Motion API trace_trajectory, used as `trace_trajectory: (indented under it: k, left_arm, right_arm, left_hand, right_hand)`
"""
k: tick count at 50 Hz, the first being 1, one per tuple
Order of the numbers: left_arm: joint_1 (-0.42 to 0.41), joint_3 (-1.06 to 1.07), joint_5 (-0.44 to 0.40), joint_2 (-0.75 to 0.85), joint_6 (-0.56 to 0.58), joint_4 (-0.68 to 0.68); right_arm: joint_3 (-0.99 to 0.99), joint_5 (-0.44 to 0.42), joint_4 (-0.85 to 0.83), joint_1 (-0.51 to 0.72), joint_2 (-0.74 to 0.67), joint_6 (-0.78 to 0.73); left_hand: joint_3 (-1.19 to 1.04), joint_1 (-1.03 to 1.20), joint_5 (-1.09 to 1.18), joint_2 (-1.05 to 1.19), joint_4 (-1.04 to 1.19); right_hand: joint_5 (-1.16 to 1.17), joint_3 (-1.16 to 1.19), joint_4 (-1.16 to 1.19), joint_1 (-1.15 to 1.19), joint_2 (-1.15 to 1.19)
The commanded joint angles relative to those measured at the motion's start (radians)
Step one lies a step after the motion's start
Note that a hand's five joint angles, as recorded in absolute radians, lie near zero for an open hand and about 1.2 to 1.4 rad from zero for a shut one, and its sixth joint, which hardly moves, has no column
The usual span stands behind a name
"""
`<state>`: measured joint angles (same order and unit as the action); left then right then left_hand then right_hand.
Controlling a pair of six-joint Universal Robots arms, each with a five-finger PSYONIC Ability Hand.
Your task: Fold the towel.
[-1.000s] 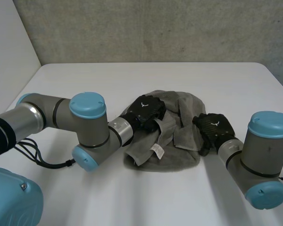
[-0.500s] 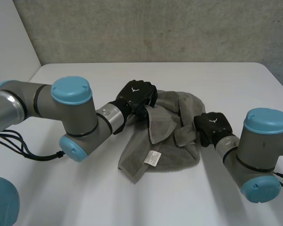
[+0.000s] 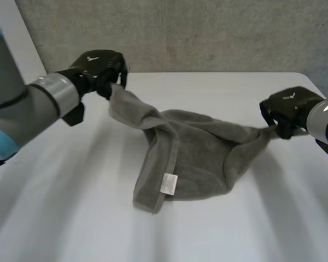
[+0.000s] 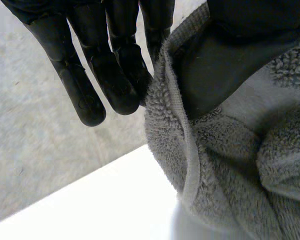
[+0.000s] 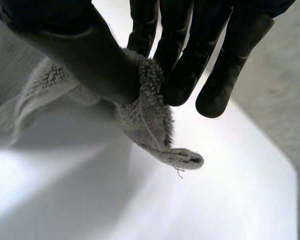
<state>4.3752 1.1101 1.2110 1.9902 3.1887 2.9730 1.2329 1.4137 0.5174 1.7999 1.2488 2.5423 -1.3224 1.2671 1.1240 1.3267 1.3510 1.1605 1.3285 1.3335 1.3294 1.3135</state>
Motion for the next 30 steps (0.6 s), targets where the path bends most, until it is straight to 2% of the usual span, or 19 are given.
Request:
trace_trajectory:
  k: [1, 8, 9, 10, 12, 13, 15, 18, 20, 21, 23, 24, 26, 30]
  left_arm:
    - [0.038, 0.054, 0.001, -0.004, 0.017, -0.066]
    - [0.044, -0.035, 0.004, 0.062, 0.088, -0.043]
    - [0.044, -0.099, 0.010, 0.081, 0.097, -0.026]
    - [0.044, -0.099, 0.010, 0.081, 0.097, -0.026]
    - [0.044, -0.258, 0.030, 0.107, 0.083, 0.010]
    - [0.044, -0.259, 0.030, 0.107, 0.083, 0.011]
    - [0.044, -0.430, 0.073, 0.113, 0.021, 0.059]
    - [0.050, -0.504, 0.101, 0.111, -0.041, 0.090]
    - [0.091, -0.607, 0.151, 0.093, -0.194, 0.159]
    - [0.092, -0.607, 0.151, 0.093, -0.194, 0.159]
    - [0.150, -0.656, 0.166, 0.062, -0.339, 0.195]
    - [0.150, -0.656, 0.166, 0.062, -0.340, 0.195]
    - [0.181, -0.661, 0.159, 0.049, -0.441, 0.196]
    - [0.194, -0.628, 0.159, 0.048, -0.471, 0.192]
  right_arm:
    - [-0.110, -0.021, 0.070, 0.009, -0.100, -0.123]
    - [-0.348, -0.016, -0.045, 0.036, -0.190, -0.109]
    - [-0.431, -0.016, -0.095, 0.059, -0.210, -0.090]
    - [-0.432, -0.016, -0.096, 0.059, -0.210, -0.089]
    - [-0.632, -0.007, -0.222, 0.085, -0.233, -0.004]
    - [-0.633, -0.007, -0.223, 0.085, -0.233, -0.004]
    - [-0.781, 0.020, -0.375, 0.084, -0.226, 0.149]
    - [-0.829, 0.037, -0.450, 0.082, -0.213, 0.237]
    - [-0.897, 0.063, -0.532, 0.076, -0.187, 0.364]
    - [-0.897, 0.064, -0.533, 0.076, -0.187, 0.365]
    - [-0.932, 0.064, -0.493, 0.062, -0.187, 0.374]
    - [-0.932, 0.064, -0.493, 0.062, -0.187, 0.374]
    - [-0.926, 0.051, -0.389, 0.061, -0.195, 0.331]
    - [-0.905, 0.048, -0.283, 0.075, -0.218, 0.250]
  left_hand:
    - [-0.074, 0.129, 0.098, 0.070, 0.045]
    - [-0.074, 0.129, 0.098, 0.070, 0.045]
    - [-0.074, 0.129, 0.098, 0.070, 0.045]
    - [-0.074, 0.129, 0.098, 0.070, 0.045]
    - [-0.074, 0.129, 0.098, 0.070, 0.045]
    - [-0.074, 0.129, 0.098, 0.070, 0.045]
    - [-0.074, 0.129, 0.098, 0.070, 0.045]
    - [-0.074, 0.129, 0.098, 0.070, 0.045]
    - [-0.074, 0.129, 0.098, 0.070, 0.045]
    - [-0.074, 0.129, 0.098, 0.070, 0.045]
    - [-0.074, 0.129, 0.098, 0.070, 0.045]
    - [-0.074, 0.129, 0.098, 0.070, 0.045]
    - [-0.074, 0.129, 0.098, 0.070, 0.045]
    - [-0.074, 0.129, 0.098, 0.070, 0.045]
  right_hand:
    - [0.061, 0.068, 0.063, 0.067, 0.083]
    - [0.061, 0.068, 0.063, 0.067, 0.083]
    - [0.061, 0.068, 0.063, 0.067, 0.083]
    - [0.061, 0.068, 0.063, 0.067, 0.083]
    - [0.061, 0.068, 0.063, 0.067, 0.083]
    - [0.061, 0.068, 0.063, 0.067, 0.083]
    - [0.061, 0.068, 0.063, 0.067, 0.083]
    - [0.061, 0.068, 0.063, 0.067, 0.083]
    - [0.061, 0.068, 0.063, 0.067, 0.083]
    - [0.061, 0.068, 0.063, 0.067, 0.083]
    - [0.061, 0.068, 0.063, 0.067, 0.083]
    - [0.061, 0.068, 0.063, 0.067, 0.083]
    - [0.061, 0.068, 0.063, 0.067, 0.083]
    - [0.061, 0.068, 0.063, 0.067, 0.083]
